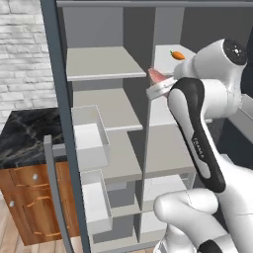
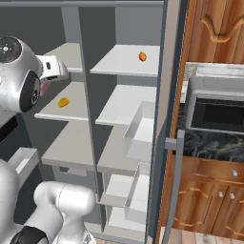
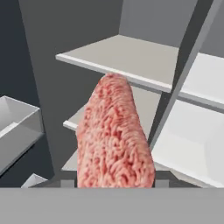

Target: There's a steak in the fridge that needs to be moved to the freezer for freezing. Pick up the steak from the fridge, place it on any shelf in the freezer, and close the fridge and freezer doors when done.

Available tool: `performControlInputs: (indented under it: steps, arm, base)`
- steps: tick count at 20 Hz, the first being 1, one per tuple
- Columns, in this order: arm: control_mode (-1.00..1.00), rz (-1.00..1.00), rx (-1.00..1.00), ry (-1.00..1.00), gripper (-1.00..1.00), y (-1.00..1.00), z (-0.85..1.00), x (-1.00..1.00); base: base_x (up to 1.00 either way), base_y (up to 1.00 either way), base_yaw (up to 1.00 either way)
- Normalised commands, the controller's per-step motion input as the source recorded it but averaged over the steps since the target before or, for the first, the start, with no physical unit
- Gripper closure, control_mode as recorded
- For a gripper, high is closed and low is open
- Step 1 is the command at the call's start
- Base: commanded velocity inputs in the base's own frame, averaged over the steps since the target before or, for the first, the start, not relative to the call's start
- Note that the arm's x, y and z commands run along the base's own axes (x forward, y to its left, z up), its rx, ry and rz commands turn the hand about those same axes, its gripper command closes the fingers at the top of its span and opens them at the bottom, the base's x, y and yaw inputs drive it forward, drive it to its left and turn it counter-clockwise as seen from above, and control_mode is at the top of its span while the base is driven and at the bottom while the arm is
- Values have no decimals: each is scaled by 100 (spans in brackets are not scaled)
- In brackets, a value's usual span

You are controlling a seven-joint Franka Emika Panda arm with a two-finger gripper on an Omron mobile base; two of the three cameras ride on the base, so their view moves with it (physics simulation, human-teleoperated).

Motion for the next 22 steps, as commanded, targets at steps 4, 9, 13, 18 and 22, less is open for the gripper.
performControlInputs:
  steps: [4,9,13,18,22]
  arm:
    - [-100,0,1,-8,100,42,30,30]
    - [-100,0,0,-2,100,32,8,48]
    - [-100,-3,0,0,100,43,-3,71]
    - [-100,-6,0,4,100,34,0,80]
    - [-100,-2,0,8,100,3,0,71]
  base:
    - [0,0,0]
    - [0,0,0]
    - [0,0,0]
    - [0,0,0]
    - [0,0,0]
